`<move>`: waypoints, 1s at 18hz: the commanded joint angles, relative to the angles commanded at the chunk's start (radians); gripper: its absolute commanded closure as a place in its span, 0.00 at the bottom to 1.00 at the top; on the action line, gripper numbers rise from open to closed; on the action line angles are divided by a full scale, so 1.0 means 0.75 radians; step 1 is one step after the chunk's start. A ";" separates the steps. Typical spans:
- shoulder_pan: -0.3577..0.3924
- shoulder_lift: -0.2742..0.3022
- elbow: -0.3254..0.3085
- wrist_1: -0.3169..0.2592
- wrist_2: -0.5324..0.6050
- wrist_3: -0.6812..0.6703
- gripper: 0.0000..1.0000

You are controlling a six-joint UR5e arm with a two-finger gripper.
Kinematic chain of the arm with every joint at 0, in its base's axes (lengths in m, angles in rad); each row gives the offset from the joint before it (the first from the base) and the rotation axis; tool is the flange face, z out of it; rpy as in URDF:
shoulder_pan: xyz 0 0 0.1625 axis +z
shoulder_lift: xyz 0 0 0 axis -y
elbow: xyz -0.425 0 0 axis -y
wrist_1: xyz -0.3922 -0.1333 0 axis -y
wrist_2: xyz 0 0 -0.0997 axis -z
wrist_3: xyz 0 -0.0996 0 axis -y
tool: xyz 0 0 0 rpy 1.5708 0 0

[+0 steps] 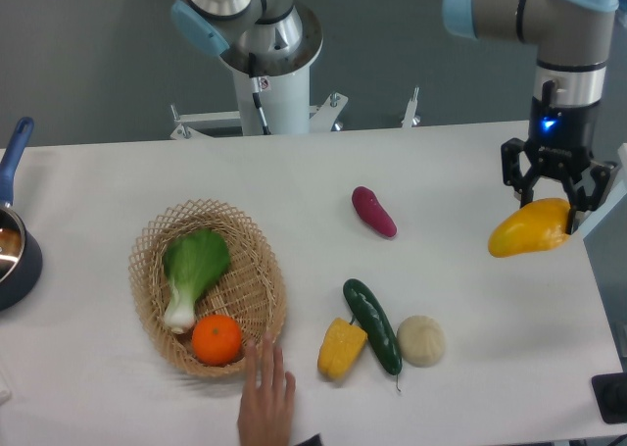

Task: Place the mango on the table
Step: 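Carry the held yellow mango down toward the table beside the bun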

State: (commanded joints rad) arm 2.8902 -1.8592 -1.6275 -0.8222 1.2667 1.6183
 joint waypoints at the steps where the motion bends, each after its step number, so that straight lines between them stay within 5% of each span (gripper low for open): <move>1: -0.027 -0.006 -0.002 0.002 0.047 0.000 0.56; 7: -0.121 -0.096 -0.004 0.014 0.129 -0.120 0.56; 13: -0.141 -0.178 -0.106 0.033 0.148 -0.133 0.57; 18: -0.137 -0.239 -0.110 0.033 0.317 0.161 0.57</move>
State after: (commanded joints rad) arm 2.7872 -2.0386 -1.7104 -0.7977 1.5047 1.7393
